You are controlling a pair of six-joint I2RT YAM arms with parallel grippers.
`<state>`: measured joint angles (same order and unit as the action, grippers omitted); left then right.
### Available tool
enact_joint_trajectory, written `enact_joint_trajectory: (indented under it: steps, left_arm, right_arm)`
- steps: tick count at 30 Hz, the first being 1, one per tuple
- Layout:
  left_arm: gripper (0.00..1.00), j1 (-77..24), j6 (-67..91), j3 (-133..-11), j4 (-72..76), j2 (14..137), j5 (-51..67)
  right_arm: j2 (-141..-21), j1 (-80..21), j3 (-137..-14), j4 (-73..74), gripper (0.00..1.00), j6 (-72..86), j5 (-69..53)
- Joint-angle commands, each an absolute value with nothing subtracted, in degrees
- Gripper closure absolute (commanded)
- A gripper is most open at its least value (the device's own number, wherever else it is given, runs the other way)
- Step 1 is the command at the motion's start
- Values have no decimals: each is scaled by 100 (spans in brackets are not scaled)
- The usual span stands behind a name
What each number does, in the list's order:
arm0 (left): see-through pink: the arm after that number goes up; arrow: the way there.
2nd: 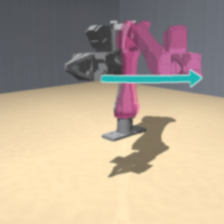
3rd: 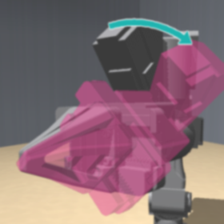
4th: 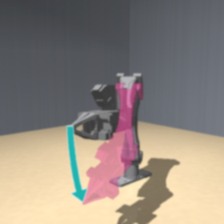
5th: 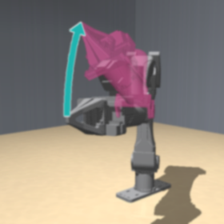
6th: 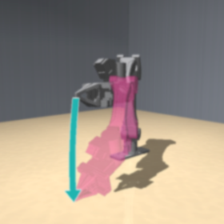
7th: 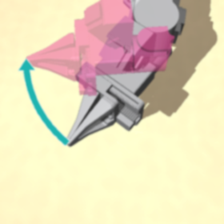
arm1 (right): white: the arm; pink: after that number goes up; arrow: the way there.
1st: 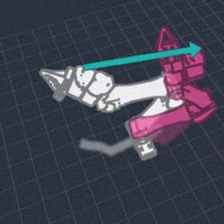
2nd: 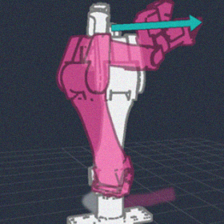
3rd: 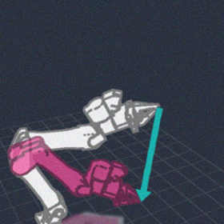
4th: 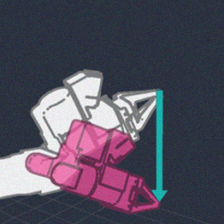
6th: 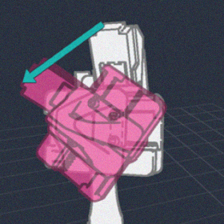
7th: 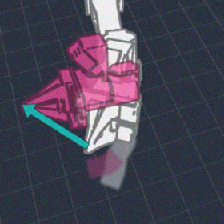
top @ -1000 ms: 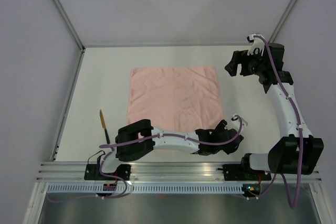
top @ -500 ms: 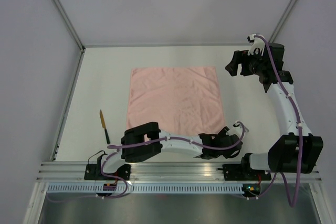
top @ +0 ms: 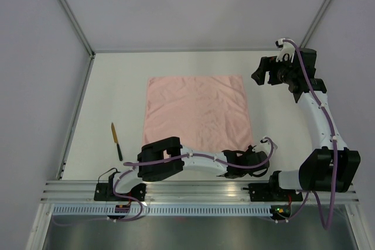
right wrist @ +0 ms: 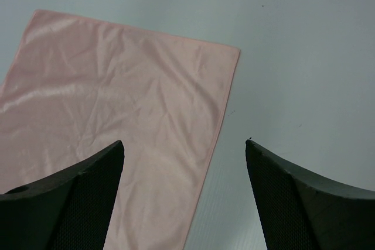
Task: Fold the napkin, place the utensils inside, and roll it up
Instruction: Fold the napkin
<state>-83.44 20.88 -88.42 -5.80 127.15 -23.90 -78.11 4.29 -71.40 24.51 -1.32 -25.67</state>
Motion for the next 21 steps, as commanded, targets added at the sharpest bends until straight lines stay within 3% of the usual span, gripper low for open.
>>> enact_joint_trajectory:
  steps: [1,3,5,21]
  left_arm:
    - [78,-8394,1934,-8859,-439,12788,-2478]
    - [85,-8394,1934,-8851,-422,12744,-2461]
    - [98,-8394,1925,-8824,-422,12648,-2426]
    - [98,-8201,2592,-8026,254,11445,-1091]
  right_arm:
    - [-7840,457,-7189,2505,11,-44,-2610]
    - [-7857,457,-7189,2505,12,-44,-2619]
    - [-7875,457,-7181,2505,12,-53,-2619]
    - [-7822,457,-7163,2523,13,-141,-2610]
